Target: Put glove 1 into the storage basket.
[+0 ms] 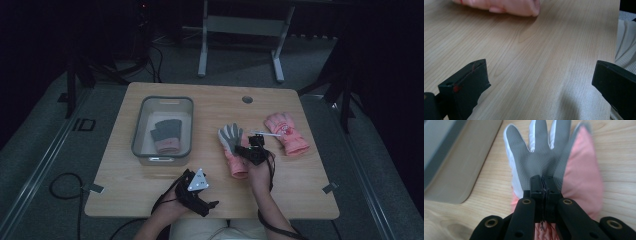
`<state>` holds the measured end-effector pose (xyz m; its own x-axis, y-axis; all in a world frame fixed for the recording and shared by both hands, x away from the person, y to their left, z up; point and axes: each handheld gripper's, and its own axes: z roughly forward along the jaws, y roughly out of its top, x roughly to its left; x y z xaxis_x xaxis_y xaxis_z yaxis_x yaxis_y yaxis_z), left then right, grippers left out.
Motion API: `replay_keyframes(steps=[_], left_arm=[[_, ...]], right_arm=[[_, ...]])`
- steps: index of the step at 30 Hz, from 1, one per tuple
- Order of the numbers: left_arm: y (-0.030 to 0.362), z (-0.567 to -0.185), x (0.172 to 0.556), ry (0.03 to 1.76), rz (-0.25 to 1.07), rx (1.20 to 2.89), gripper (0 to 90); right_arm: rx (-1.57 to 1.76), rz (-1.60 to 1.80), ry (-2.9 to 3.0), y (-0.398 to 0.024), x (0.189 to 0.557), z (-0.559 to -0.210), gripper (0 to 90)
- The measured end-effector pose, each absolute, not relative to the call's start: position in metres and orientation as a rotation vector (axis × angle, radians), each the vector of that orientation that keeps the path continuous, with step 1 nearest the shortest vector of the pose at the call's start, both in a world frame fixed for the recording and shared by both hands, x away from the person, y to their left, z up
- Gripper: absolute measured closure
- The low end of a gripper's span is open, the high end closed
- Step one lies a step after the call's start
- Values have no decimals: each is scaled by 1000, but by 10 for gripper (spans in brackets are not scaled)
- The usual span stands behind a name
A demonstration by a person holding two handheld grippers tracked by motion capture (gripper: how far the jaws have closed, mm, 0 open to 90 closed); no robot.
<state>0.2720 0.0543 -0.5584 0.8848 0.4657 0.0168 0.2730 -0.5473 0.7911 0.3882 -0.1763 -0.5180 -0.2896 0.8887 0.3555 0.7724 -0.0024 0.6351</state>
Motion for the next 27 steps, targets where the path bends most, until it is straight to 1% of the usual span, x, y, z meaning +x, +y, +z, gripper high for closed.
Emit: replay_keyframes(steps=[2, 3, 8, 13, 15, 16, 17, 18, 20, 21, 22, 23, 25, 27], left_arm=[[55, -558, 272, 529, 282, 2174, 3], [55, -558, 272, 527, 281, 2175, 3], [55, -559, 272, 523, 282, 2178, 3], [55, -559, 271, 520, 282, 2179, 3], [55, -559, 271, 521, 281, 2179, 3], [54, -559, 271, 521, 278, 2178, 3], [54, -559, 271, 521, 278, 2177, 3], [54, -560, 271, 521, 279, 2179, 3], [54, -560, 272, 519, 280, 2181, 3], [54, -560, 272, 517, 277, 2186, 3], [54, -560, 272, 515, 278, 2188, 3], [54, -560, 272, 514, 280, 2186, 3], [54, -560, 272, 514, 279, 2188, 3], [54, -560, 272, 515, 278, 2187, 3]], right_arm=[[1793, 1166, 2115, -171, 392, -523, 859], [1818, 1172, 2115, -166, 396, -527, 825], [1852, 1185, 2108, -159, 401, -533, 780], [1845, 1219, 2090, -157, 403, -529, 700], [1789, 1206, 2085, -157, 401, -523, 698], [1761, 1202, 2098, -157, 401, -520, 682], [1669, 1213, 2105, -161, 400, -510, 680], [1669, 1213, 2105, -161, 400, -510, 680], [1534, 1151, 2125, -165, 399, -500, 687], [1483, 1180, 2149, -169, 400, -495, 687], [1366, 1155, 2220, -168, 402, -490, 687], [1366, 1155, 2220, -168, 402, -490, 687], [1191, 1131, 2323, -164, 405, -488, 687], [1144, 1108, 2336, -162, 406, -488, 687]])
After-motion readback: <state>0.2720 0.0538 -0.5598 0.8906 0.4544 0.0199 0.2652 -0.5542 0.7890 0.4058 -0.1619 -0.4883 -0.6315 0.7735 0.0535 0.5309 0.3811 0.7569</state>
